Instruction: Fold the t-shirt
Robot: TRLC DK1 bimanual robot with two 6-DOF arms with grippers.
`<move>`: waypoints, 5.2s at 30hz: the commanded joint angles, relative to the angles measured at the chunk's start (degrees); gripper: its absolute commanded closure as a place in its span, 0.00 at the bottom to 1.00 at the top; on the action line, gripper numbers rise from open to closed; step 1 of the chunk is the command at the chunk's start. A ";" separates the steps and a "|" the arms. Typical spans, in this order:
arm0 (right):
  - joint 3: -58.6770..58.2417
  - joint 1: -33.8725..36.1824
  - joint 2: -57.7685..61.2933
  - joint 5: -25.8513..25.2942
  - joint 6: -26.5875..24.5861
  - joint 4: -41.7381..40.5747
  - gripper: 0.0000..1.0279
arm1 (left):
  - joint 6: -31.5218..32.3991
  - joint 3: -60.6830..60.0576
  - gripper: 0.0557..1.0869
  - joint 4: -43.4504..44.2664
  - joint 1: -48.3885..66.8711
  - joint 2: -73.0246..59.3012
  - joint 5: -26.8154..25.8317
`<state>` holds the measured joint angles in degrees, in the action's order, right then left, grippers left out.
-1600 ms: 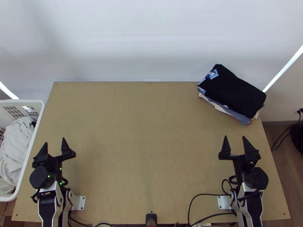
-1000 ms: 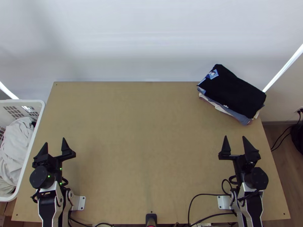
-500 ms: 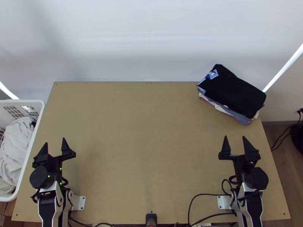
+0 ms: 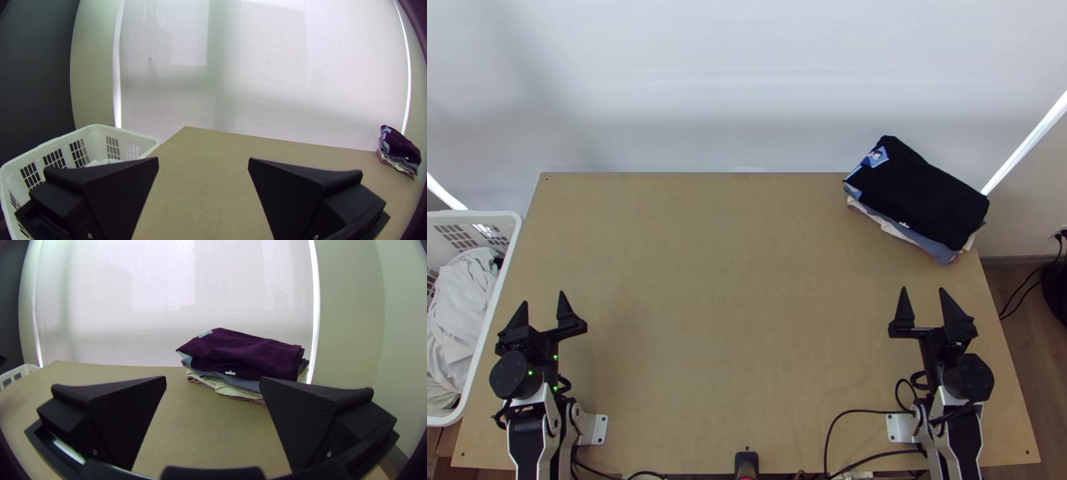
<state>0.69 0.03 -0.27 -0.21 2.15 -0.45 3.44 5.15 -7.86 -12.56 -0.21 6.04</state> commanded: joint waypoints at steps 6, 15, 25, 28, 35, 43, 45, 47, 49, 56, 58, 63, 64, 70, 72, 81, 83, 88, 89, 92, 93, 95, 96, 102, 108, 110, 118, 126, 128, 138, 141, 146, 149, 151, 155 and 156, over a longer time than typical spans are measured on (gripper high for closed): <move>-0.16 0.23 0.19 -0.50 0.57 1.15 0.04 | 0.86 -1.90 0.05 -1.99 -0.36 0.21 -0.24; -0.16 0.23 0.19 -0.50 0.57 1.15 0.04 | 0.86 -1.90 0.05 -1.99 -0.36 0.21 -0.24; -0.16 0.23 0.19 -0.50 0.57 1.15 0.04 | -0.89 -1.81 0.05 -1.46 -0.19 0.30 -0.24; -0.16 0.32 0.19 -0.50 0.57 1.15 0.04 | -5.20 0.30 0.05 0.21 -0.71 0.30 -0.15; -0.16 0.32 0.19 -0.50 0.57 1.15 0.04 | -4.06 14.36 0.05 -6.29 -1.68 -1.02 -1.03; -0.16 0.23 0.19 -0.50 0.57 1.15 0.04 | 2.01 37.57 0.05 -18.69 -8.98 -24.05 -2.00; -0.16 0.32 0.19 -0.50 0.57 1.15 0.04 | 1.74 40.29 0.05 -18.69 -13.02 -27.57 -4.73; -0.16 0.23 0.19 -0.50 0.57 1.15 0.04 | 0.25 42.40 0.05 -18.77 -18.03 -31.08 -8.06; -0.16 0.23 0.19 -0.50 0.57 1.15 0.04 | -1.68 44.16 0.05 -18.77 -24.45 -36.09 -12.55; -0.16 0.32 0.19 -0.50 0.57 1.15 0.04 | -7.92 54.97 0.05 -19.12 -41.41 -62.63 -22.57; -0.16 0.23 0.19 -0.50 0.57 1.15 0.04 | -9.95 58.75 0.05 -19.48 -44.22 -70.10 -22.74; -0.16 0.23 0.19 -0.50 0.57 1.15 0.04 | -14.52 69.74 0.05 -26.95 -50.64 -87.51 -22.83; -0.16 0.32 0.19 -0.50 0.57 1.15 0.04 | -15.48 72.02 0.05 -29.06 -51.69 -90.93 -22.83; -0.16 0.23 0.19 -0.50 0.57 1.15 0.04 | -19.61 80.28 0.05 -34.95 -56.09 -105.44 -22.13; -0.16 0.32 0.19 -0.50 0.57 1.15 0.04 | -21.90 81.51 0.05 -35.56 -56.61 -109.30 -21.69; -0.16 0.23 0.19 -0.50 0.57 1.15 0.04 | -25.94 85.29 0.05 -30.90 -58.28 -124.42 -20.19; -0.16 0.23 0.19 -0.50 0.57 1.15 0.04 | -26.12 85.73 0.05 -27.56 -58.46 -126.97 -20.11; -0.16 0.23 0.19 -0.50 0.57 1.15 0.04 | -26.47 88.10 0.05 -20.88 -58.46 -132.60 -19.40; -0.16 0.23 0.19 -0.50 0.57 1.15 0.04 | -26.56 89.16 0.05 -20.79 -58.46 -133.91 -18.88; -0.16 0.32 0.19 -0.50 0.57 1.15 0.04 | -27.17 91.18 0.06 -21.15 -58.20 -137.17 -17.12; -0.16 0.23 0.19 -0.50 0.57 1.15 0.04 | -27.17 91.44 0.12 -21.41 -58.20 -137.87 -16.94; -0.16 0.32 0.19 -0.50 0.57 1.15 0.04 | -27.09 91.44 0.55 -22.46 -58.46 -138.22 -16.85; -0.16 0.23 0.19 -0.50 0.57 1.15 0.04 | -27.09 91.09 0.83 -22.11 -58.55 -137.78 -16.94; -0.16 0.32 0.19 -0.50 0.57 1.15 0.04 | -27.17 90.65 0.96 -27.12 -59.51 -132.86 -23.53; -0.16 0.23 0.19 -0.50 0.57 1.24 0.04 | -22.25 91.53 0.96 -27.21 -59.16 -122.31 -28.37; -0.16 0.32 0.19 -0.50 0.57 1.15 0.04 | -20.14 91.71 0.96 -27.65 -58.99 -117.30 -30.74; -0.16 0.23 0.19 -0.50 0.57 1.15 0.04 | -13.20 91.80 0.96 -27.65 -57.84 -100.78 -35.57; -0.16 0.23 0.19 -0.50 0.57 1.15 0.04 | -8.19 90.21 0.96 -28.27 -53.80 -86.28 -39.88; -0.16 0.23 0.19 -0.50 0.57 1.15 0.04 | -7.49 88.72 0.96 -28.44 -50.81 -81.97 -39.88; -0.16 0.23 0.19 -0.50 0.57 1.15 0.04 | -6.69 74.48 0.97 -28.35 -26.29 -56.48 -35.49; -0.16 0.23 0.19 -0.50 0.57 1.15 0.04 | -5.02 69.30 0.97 -28.27 -12.58 -48.92 -29.69; -0.16 0.23 0.19 -0.50 0.57 1.15 0.04 | 2.89 61.47 0.97 -27.39 16.07 -41.28 -16.50; -0.16 0.32 0.19 -0.50 0.57 1.15 0.04 | 7.98 56.82 0.97 -24.75 34.97 -40.49 -5.52; -0.16 0.23 0.19 -0.50 0.57 1.15 0.04 | 9.57 53.65 0.97 -22.20 46.39 -40.84 2.75; -0.16 0.32 0.19 -0.50 0.57 1.15 0.04 | 11.15 48.29 0.97 -17.28 62.57 -43.30 13.03; -0.16 0.23 0.19 -0.50 0.57 1.15 0.04 | 11.32 47.59 0.97 -16.49 64.59 -44.35 13.29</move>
<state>0.69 0.03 -0.27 -0.21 2.15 -0.45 12.36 55.09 -28.01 46.28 -43.16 16.88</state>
